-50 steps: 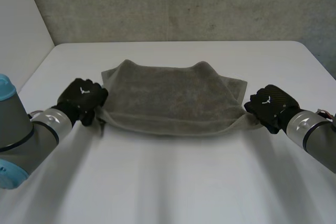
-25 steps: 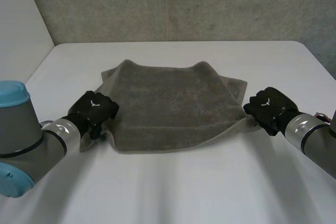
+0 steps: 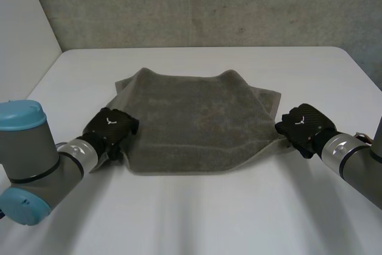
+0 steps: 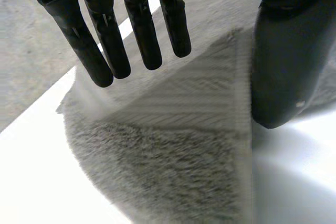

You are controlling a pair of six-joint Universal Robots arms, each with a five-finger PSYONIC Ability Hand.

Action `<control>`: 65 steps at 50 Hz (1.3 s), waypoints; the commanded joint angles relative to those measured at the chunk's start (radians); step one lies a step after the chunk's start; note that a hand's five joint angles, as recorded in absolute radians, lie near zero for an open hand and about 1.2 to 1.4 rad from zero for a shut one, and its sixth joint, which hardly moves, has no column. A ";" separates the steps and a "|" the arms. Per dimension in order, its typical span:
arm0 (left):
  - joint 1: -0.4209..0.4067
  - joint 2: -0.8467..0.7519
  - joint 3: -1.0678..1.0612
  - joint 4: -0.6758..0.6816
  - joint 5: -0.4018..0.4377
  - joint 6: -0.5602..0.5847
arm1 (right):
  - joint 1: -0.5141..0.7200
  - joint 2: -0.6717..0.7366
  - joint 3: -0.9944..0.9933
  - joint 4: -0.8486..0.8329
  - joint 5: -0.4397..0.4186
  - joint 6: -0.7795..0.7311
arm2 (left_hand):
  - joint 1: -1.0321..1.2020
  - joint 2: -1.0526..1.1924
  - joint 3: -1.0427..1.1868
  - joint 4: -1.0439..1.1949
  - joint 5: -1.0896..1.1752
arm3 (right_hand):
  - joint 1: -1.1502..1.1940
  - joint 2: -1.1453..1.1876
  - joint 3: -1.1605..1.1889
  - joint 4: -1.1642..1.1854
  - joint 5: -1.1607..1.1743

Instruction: Fold the towel.

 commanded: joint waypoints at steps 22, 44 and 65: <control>0.020 0.065 -0.053 0.098 -0.148 0.113 | -0.027 -0.031 -0.025 -0.047 0.120 0.068 | 0.372 0.377 0.381 0.367 0.214 | 0.070 0.106 0.048 0.052 0.062; 0.063 0.498 0.059 0.081 -0.137 0.065 | -0.091 -0.463 -0.212 0.044 0.082 0.248 | 0.717 0.722 0.726 0.711 0.559 | 0.070 0.106 0.048 0.052 0.062; 0.012 0.159 0.390 -0.189 -0.140 -0.014 | -0.096 -0.126 -0.557 0.434 0.019 0.122 | 0.717 0.722 0.726 0.711 0.559 | 0.070 0.106 0.048 0.052 0.062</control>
